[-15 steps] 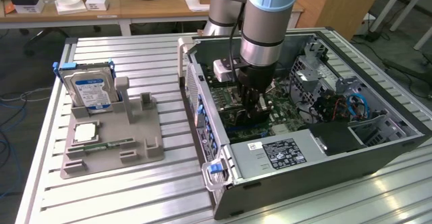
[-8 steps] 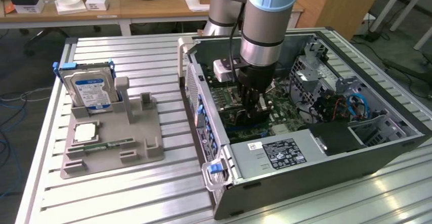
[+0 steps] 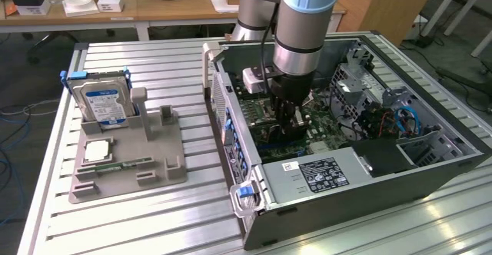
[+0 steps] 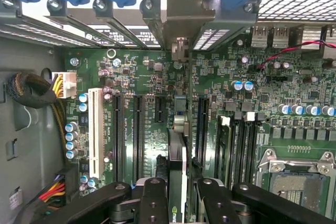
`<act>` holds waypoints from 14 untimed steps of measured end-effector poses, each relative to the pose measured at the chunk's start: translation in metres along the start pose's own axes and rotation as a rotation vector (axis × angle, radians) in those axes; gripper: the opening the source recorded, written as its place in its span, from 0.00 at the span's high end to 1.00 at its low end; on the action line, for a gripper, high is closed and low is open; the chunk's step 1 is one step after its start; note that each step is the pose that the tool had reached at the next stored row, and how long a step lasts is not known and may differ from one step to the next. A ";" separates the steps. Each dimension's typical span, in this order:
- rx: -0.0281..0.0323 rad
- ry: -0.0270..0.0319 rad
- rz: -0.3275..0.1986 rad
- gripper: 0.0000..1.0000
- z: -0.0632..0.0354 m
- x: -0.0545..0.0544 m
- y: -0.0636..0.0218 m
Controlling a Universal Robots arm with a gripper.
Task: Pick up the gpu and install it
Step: 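Insert the gpu into the slot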
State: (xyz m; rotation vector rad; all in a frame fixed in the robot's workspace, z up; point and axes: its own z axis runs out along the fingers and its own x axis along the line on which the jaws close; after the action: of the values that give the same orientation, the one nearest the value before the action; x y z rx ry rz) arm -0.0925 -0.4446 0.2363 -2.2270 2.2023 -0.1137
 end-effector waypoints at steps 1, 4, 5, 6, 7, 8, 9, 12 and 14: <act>0.0007 0.0003 0.000 0.74 -0.0004 0.000 0.0000; 0.0029 0.0014 0.000 0.74 -0.0016 0.000 -0.0001; 0.0038 0.0017 0.000 0.74 -0.0018 0.000 0.0000; 0.0044 0.0020 0.000 0.74 -0.0020 0.000 0.0000; 0.0051 0.0025 0.000 0.74 -0.0022 0.000 0.0000; 0.0057 0.0030 0.000 0.74 -0.0025 0.000 0.0000; 0.0063 0.0033 0.000 0.74 -0.0028 0.000 0.0000; 0.0073 0.0040 0.000 0.74 -0.0032 0.000 0.0000; 0.0079 0.0044 0.000 0.74 -0.0034 0.000 0.0000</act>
State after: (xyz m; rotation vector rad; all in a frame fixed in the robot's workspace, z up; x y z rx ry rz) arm -0.0927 -0.4440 0.2396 -2.2251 2.2000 -0.1272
